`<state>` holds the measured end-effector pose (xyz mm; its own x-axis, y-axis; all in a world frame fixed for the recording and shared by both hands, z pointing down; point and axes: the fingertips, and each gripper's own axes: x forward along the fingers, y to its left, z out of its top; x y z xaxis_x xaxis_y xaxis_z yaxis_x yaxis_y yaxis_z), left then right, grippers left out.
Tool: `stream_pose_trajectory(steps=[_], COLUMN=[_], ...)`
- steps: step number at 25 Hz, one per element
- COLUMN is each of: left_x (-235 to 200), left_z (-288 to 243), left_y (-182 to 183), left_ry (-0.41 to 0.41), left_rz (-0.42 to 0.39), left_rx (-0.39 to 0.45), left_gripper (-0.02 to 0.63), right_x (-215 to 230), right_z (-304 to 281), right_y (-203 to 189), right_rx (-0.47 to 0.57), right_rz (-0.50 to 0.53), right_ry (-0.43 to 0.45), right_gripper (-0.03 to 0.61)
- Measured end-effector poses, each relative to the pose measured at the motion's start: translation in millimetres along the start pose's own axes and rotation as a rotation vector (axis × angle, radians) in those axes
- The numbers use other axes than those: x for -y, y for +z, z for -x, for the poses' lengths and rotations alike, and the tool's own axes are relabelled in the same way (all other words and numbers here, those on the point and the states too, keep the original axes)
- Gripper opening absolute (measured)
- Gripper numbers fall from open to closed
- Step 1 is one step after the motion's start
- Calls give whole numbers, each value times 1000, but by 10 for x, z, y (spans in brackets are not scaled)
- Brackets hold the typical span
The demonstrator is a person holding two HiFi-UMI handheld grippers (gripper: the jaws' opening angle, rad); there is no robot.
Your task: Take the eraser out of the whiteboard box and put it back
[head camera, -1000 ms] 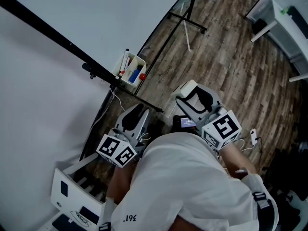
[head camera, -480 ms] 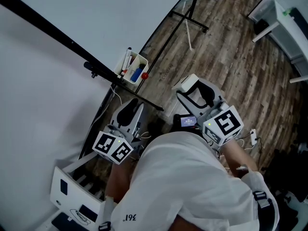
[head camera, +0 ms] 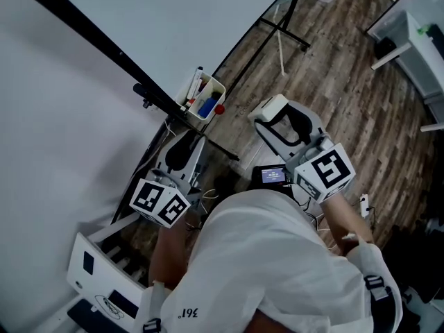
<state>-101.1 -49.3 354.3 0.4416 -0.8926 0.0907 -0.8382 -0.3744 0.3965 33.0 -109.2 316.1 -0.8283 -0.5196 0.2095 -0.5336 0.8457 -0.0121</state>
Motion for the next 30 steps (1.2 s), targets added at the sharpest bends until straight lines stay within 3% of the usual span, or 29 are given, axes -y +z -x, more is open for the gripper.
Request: stream_pose_trajectory(steps=[15, 30], left_x=[-273, -553], left_z=[-166, -300], left_y=[206, 166], left_ry=[16, 71], left_rz=[-49, -57], left_rx=[20, 4], left_gripper=[118, 118], right_x=[99, 31], right_z=[-483, -1016], right_y=[247, 131], right_rx=[22, -19], right_rz=[63, 93], right_ry=[29, 73], right_gripper=[264, 264])
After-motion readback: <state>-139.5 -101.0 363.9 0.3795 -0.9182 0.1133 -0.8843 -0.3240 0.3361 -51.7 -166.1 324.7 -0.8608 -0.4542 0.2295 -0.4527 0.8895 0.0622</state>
